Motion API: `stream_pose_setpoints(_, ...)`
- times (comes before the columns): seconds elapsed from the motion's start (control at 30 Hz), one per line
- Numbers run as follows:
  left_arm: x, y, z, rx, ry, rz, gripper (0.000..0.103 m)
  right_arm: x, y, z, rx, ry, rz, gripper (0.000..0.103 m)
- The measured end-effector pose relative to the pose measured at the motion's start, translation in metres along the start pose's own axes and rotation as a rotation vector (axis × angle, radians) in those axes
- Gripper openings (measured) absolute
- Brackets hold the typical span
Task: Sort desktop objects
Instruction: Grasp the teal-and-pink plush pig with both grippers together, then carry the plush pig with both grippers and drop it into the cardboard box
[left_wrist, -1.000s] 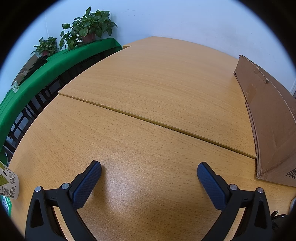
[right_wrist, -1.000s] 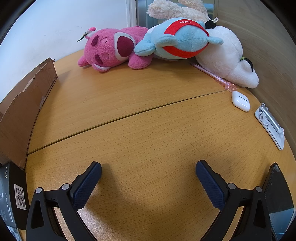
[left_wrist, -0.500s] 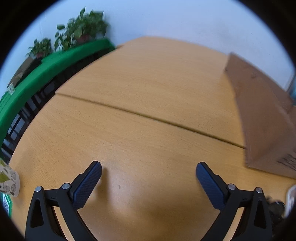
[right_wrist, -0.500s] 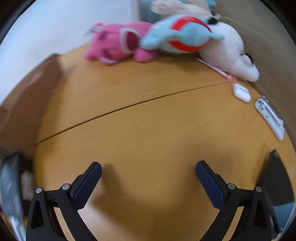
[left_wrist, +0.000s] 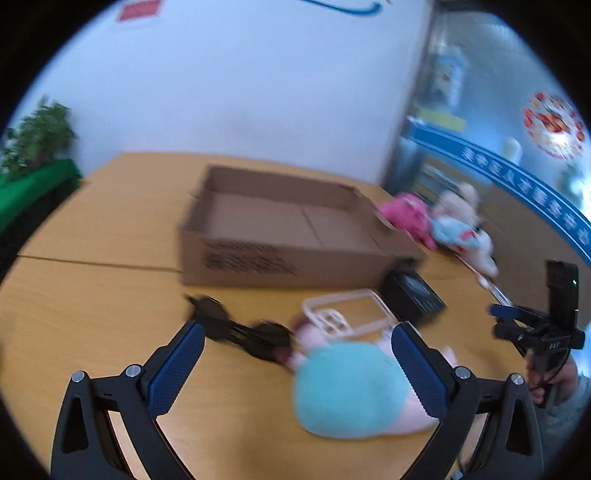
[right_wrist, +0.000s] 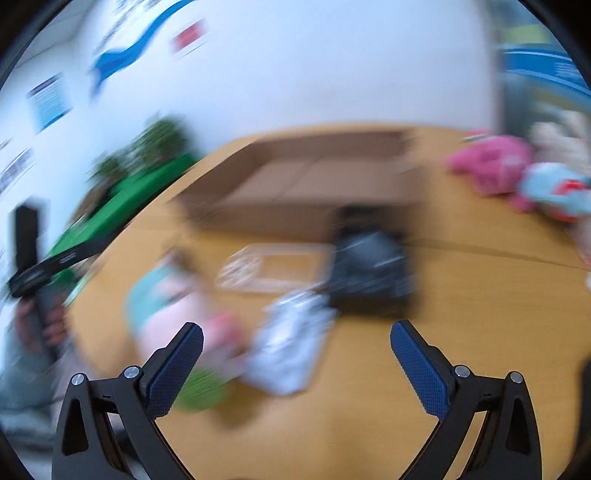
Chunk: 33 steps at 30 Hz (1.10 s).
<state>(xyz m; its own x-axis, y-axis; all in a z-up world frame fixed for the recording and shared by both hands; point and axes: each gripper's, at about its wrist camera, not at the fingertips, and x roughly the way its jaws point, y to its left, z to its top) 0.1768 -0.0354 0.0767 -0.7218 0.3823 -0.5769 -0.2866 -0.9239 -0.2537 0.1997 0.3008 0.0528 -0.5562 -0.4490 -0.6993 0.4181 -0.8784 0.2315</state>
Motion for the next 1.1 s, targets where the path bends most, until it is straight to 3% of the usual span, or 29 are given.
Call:
stream_pose_setpoints(0.1,0.028,-0.011,-0.01,0.03,0.085,-0.007,0.102,0.03,0.052,-0.021,-0.126,0.1,0.068,0.103)
stream_pose_setpoints(0.23,0.057,0.002,-0.03,-0.047,0.186,-0.13,0.102,0.066,0.09,-0.039,-0.189,0.151,0.063,0.103)
stream_pose_setpoints(0.37,0.079,0.011,-0.046,-0.125,0.296,-0.237,0.1,0.08,0.119,-0.046,-0.213,0.157,0.134,0.101)
stream_pose_setpoints(0.43,0.072,0.01,-0.048,-0.098,0.278,-0.234,0.1,0.079,0.129,-0.053,-0.287,0.146,0.088,0.1)
stream_pose_setpoints(0.53,0.066,0.015,-0.05,-0.103,0.275,-0.257,0.095,0.088,0.106,-0.052,-0.223,0.174,0.062,0.098)
stream_pose_setpoints(0.6,0.068,0.015,-0.05,-0.104,0.277,-0.26,0.093,0.096,0.099,-0.05,-0.17,0.189,0.092,0.076)
stream_pose_setpoints(0.63,0.068,0.012,-0.049,-0.097,0.277,-0.262,0.091,0.098,0.101,-0.053,-0.183,0.191,0.074,0.071)
stream_pose_setpoints(0.7,0.066,0.008,-0.046,-0.078,0.282,-0.236,0.087,0.1,0.107,-0.052,-0.22,0.177,0.041,0.069)
stream_pose_setpoints(0.83,0.059,-0.001,-0.036,-0.052,0.267,-0.219,0.078,0.092,0.101,-0.049,-0.197,0.153,0.061,0.063)
stream_pose_setpoints(0.97,0.041,-0.014,-0.01,-0.006,0.176,-0.194,0.077,0.074,0.101,-0.022,-0.22,0.077,0.037,0.062)
stream_pose_setpoints(1.1,0.025,-0.024,0.034,0.05,0.067,-0.187,0.077,0.054,0.101,0.028,-0.278,-0.011,0.006,0.062)
